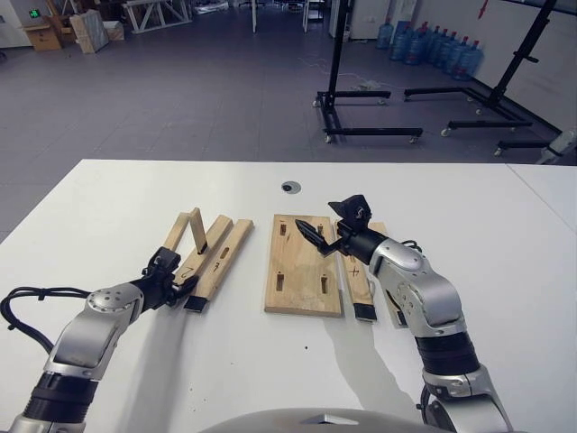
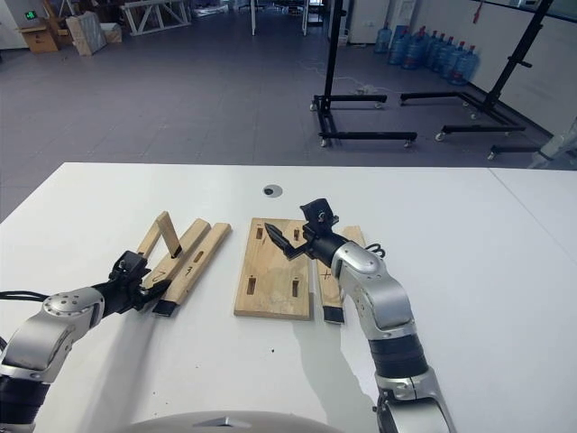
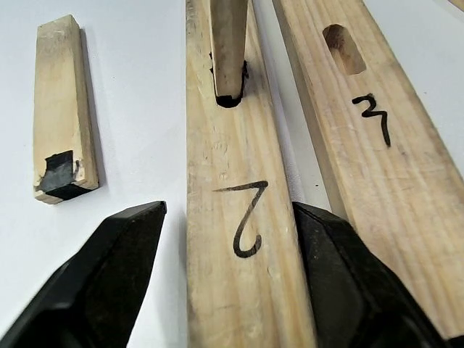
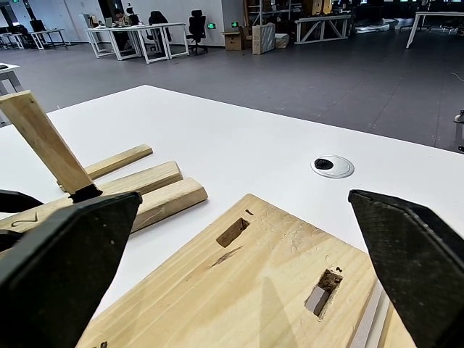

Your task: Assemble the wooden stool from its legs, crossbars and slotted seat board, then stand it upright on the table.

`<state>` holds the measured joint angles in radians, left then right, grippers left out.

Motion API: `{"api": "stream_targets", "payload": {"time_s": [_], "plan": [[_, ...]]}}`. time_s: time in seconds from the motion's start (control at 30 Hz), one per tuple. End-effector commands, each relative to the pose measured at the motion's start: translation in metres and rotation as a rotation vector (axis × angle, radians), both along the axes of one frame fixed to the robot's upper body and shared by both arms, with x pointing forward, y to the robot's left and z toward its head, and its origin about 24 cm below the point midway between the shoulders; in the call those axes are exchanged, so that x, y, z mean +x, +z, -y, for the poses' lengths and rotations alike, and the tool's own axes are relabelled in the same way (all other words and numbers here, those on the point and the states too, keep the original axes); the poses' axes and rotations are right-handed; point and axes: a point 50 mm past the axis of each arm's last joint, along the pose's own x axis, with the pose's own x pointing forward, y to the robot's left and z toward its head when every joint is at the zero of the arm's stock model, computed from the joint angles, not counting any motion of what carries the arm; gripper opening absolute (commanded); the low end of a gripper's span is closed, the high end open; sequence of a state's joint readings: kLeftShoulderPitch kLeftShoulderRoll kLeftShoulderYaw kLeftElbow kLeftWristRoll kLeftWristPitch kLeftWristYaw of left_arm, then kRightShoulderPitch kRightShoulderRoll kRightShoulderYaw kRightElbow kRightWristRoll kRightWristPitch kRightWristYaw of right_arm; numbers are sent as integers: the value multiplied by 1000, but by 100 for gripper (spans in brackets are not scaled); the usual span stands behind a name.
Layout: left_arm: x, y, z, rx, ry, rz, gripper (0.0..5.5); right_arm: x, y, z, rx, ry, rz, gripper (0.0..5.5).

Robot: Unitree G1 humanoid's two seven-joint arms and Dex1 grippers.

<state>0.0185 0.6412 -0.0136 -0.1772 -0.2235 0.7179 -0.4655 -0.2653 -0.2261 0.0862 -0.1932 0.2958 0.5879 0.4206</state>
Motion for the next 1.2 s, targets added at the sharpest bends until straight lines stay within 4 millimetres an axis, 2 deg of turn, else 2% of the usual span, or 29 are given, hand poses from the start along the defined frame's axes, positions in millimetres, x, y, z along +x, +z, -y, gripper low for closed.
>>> {"api": "stream_targets", "payload": {"time_s": [0.03,0.27,0.5,0.6,0.77,0.93,1.0,1.07,1.2], "plan": [[-2,-6,2,-15,14,-46,310,3,3,-2,-3,8,6,525],[-9,-15,3,-21,12,-82,205,5,5,-2,-3,7,12,525],[-9,-18,1,-20,42,-85,203,7,6,-2,-3,9,16,525],[0,-12,-4,-22,90,-27,203,8,6,-2,-3,7,15,525],[25,17,-21,-55,195,159,203,10,5,-1,-5,3,15,525],[47,72,-19,-296,184,395,203,15,9,4,4,-2,18,525],[48,97,-2,-510,91,419,203,20,20,10,85,-2,13,525],[43,112,18,-681,-34,394,203,23,36,15,190,22,3,525],[28,124,62,-991,-284,262,202,19,85,27,525,232,-33,525]]}}
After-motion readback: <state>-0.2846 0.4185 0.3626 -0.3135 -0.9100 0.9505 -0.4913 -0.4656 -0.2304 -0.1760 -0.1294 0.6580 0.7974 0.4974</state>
